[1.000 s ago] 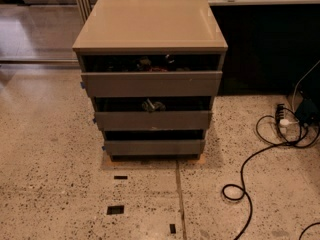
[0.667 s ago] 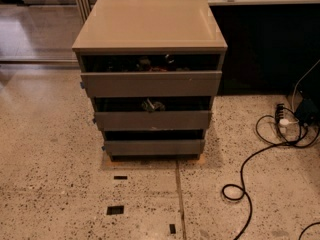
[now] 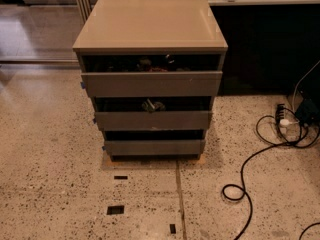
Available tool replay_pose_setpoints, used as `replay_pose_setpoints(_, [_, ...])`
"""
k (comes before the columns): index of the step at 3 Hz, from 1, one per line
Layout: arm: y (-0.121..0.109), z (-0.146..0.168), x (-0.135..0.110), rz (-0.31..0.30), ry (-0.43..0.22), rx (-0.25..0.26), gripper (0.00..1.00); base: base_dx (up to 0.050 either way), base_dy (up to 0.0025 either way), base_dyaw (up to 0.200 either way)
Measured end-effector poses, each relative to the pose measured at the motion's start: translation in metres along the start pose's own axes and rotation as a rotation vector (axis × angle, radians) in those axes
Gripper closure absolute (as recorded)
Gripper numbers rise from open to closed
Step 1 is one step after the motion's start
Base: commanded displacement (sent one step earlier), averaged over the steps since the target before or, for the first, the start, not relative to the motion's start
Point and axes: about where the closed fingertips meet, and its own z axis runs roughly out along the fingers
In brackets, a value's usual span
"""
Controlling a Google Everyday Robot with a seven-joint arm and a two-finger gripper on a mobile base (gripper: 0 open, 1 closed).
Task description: Place redbull can into top drawer
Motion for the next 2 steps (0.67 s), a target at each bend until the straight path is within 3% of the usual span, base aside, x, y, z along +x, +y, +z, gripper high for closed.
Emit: replay_pose_setpoints(2, [0.0009, 0.002, -0.0002, -0.003, 0.002, -0.009, 0.0, 0.0, 0.0, 0.0])
